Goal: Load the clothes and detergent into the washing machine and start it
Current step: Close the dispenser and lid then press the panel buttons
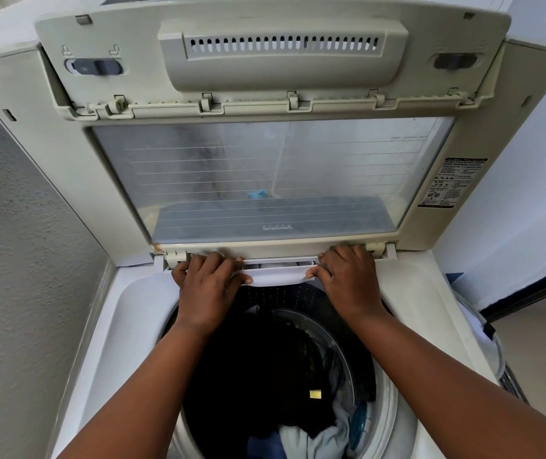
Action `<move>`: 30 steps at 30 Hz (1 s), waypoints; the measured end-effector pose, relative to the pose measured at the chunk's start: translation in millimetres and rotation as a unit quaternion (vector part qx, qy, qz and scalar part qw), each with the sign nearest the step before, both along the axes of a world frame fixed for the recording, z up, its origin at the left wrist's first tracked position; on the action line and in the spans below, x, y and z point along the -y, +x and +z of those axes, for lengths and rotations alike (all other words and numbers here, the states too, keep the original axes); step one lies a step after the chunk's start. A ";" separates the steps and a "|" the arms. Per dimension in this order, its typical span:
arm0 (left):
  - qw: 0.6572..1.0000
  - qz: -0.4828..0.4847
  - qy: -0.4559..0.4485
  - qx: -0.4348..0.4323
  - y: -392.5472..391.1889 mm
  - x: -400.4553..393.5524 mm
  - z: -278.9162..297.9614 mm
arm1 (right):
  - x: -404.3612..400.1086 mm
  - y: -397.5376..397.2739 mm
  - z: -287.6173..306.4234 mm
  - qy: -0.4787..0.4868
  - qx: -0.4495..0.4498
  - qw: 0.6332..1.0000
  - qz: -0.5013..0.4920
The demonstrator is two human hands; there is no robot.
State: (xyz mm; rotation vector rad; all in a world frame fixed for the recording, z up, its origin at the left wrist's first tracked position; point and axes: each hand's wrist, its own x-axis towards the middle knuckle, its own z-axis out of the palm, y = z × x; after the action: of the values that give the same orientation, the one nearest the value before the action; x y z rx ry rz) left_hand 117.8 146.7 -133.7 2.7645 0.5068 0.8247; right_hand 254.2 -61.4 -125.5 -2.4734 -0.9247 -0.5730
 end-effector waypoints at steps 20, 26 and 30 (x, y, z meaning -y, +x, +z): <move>0.998 0.023 0.021 0.059 9.7 -1.4 -14.4 | -4.0 3.1 -6.1 -0.013 0.046 0.999 -0.024; 0.998 0.032 0.046 0.036 7.2 1.7 -9.4 | -3.2 0.0 -2.8 -0.043 0.045 0.998 -0.022; 0.995 0.039 0.073 -0.056 -3.5 15.2 7.9 | 6.5 -7.3 19.6 -0.113 0.011 0.993 0.018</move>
State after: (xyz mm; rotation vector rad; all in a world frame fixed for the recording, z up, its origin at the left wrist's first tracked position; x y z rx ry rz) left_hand 114.2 131.4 -125.8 2.9559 0.5999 0.7554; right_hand 247.0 -67.9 -105.8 -2.6474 -1.0948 -0.5096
